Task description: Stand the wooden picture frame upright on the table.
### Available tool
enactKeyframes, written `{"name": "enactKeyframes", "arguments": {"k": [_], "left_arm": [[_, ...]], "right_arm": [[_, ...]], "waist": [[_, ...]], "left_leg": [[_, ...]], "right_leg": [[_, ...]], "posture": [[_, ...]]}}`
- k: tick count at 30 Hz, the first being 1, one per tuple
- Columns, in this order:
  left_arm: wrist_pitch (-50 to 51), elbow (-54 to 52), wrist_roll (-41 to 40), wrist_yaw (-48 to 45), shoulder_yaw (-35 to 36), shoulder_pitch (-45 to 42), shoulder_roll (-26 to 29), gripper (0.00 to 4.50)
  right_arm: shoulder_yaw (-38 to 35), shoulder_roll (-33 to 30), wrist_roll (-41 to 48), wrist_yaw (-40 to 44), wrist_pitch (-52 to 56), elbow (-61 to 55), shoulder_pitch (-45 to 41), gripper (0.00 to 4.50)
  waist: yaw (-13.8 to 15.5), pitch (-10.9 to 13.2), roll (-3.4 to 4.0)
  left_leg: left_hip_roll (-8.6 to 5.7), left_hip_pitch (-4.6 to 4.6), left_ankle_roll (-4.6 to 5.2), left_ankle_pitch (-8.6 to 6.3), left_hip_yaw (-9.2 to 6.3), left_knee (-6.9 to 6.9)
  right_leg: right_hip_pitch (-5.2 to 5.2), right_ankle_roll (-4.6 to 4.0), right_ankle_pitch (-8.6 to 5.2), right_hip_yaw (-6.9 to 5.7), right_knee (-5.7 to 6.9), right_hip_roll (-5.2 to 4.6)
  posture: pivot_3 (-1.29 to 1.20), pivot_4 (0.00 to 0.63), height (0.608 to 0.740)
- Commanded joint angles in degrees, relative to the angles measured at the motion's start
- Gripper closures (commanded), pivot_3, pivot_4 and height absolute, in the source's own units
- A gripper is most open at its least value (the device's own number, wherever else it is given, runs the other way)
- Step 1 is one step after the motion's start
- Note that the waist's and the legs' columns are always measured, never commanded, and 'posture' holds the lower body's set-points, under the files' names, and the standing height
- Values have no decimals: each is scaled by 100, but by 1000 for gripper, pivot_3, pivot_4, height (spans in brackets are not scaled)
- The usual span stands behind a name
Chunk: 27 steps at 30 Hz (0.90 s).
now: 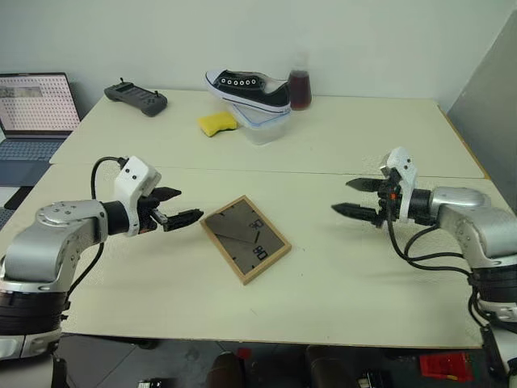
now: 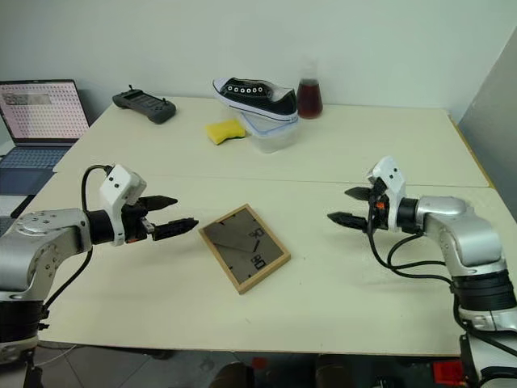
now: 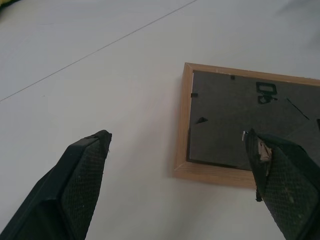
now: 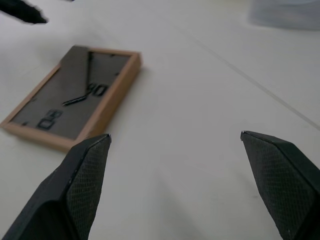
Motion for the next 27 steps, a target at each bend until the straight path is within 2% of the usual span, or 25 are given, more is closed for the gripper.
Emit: {"name": "enactKeyframes", "arguments": {"k": [1, 7, 8, 10, 11, 16, 25, 27], "left_arm": [[-223, -34, 148, -53, 28, -112, 114, 0], [-215, -70, 184, 194, 206, 52, 21, 0], [-260, -46, 268, 288, 258, 198, 36, 0], [-307, 1, 360, 518, 408, 438, -17, 345], [-304, -9, 364, 638, 484, 523, -79, 492], [-197, -286, 460, 1519, 706, 966, -710, 1521], [-62, -744, 761, 2494, 256, 1183, -1738, 3568], [-64, -736, 796, 2603, 137, 1113, -1911, 3972]], "right_arm": [[124, -66, -180, 301, -305, 219, -290, 90], [204, 285, -590, -48, -767, 719, -505, 90], [266, 396, -728, -155, -937, 846, -528, 258], [344, 600, -916, -302, -1156, 1038, -547, 575], [358, 692, -973, -351, -1211, 1110, -550, 882], [558, 1206, -1479, -842, -1765, 1581, -506, 2022], [739, 2097, -1882, -1391, -2244, 1987, -414, 4297], [764, 2276, -1919, -1497, -2258, 2016, -381, 4500]], "waist": [[-3, 0, 0], [-22, 0, 0], [-26, 0, 0], [-62, 0, 0], [-68, 0, 0], [-58, 0, 0], [-43, -1, -2], [-43, -2, -2]], "left_leg": [[0, 0, 0, 0, 0, 0], [1, -2, 1, 0, -1, 0], [1, -3, 1, -1, 0, 0], [1, -1, 1, -1, 1, 0], [2, 0, 1, -1, 2, 0], [2, -2, 0, 0, 1, 1], [0, -1, -1, 1, 1, 5], [0, -1, -1, 1, 1, 4]], "right_leg": [[0, 0, 0, 0, 0, 0], [-2, 0, 0, -1, -1, 0], [-2, 0, 0, 0, -1, 0], [-3, 0, 0, 3, 0, -1], [-4, 0, 0, 5, 3, 0], [-6, 0, 0, 3, 6, -2], [-4, 0, 2, 3, 15, -7], [-4, 0, 2, 3, 15, -8]], "posture": [[0, 150, 740], [0, 150, 740], [0, 150, 740], [0, 150, 740], [0, 150, 740], [0, 150, 740], [0, 150, 740], [0, 150, 740]]}}
